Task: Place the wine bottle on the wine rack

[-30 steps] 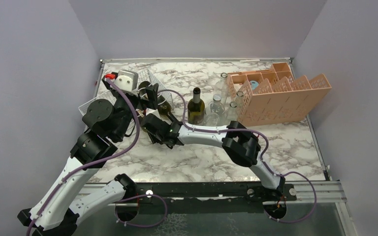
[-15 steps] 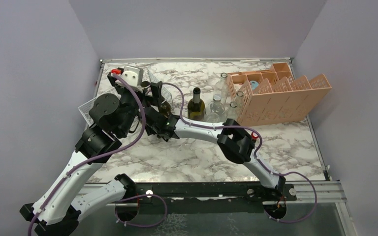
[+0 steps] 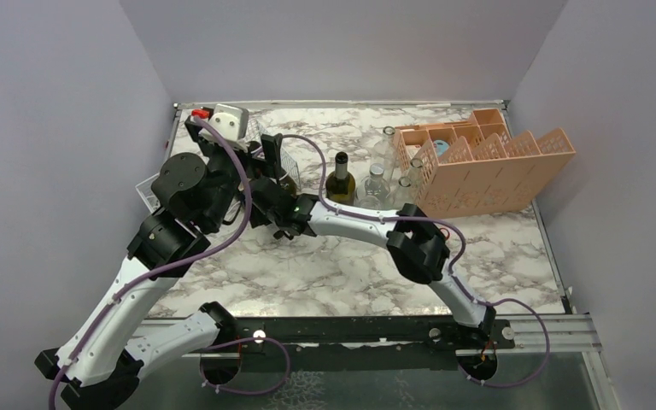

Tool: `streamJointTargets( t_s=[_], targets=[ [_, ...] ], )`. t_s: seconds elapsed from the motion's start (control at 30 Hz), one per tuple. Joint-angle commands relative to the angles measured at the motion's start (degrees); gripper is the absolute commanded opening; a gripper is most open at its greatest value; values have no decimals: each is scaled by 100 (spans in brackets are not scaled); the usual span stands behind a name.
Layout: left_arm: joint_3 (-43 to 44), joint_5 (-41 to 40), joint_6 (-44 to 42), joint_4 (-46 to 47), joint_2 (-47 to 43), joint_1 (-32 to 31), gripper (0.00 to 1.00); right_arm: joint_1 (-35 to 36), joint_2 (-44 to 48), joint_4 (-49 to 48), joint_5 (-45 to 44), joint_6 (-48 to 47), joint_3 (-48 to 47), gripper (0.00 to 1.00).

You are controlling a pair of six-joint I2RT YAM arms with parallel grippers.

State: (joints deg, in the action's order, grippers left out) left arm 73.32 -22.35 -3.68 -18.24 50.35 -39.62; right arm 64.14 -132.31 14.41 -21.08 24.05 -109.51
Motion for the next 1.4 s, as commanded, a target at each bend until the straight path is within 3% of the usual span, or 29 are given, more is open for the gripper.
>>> streamJointTargets(
  t_s=[0.0,0.3,0.47,0.73,1.07,1.37],
  targets=[
    [376,-98,-63,-181,83,-20,99,26,861,-412,93,17,280,62],
    [647,-576,-304,-275,457,-11,99,24,2473,-1070,9,-125,1748,63],
    [650,-658,-259,-244,830,195,99,15,3255,-1211,-583,-269,2428,63],
    [578,1126,693,-284,1335,2099,99,-88,4236,-1142,-1575,-523,3017,65],
    [294,1920,1496,-205,1792,3067,99,-387,4562,-695,-1859,-938,2779,67],
    [-261,2596,1792,65,1667,3250,99,-479,5074,-835,-1928,-1312,2845,67]
  ],
)
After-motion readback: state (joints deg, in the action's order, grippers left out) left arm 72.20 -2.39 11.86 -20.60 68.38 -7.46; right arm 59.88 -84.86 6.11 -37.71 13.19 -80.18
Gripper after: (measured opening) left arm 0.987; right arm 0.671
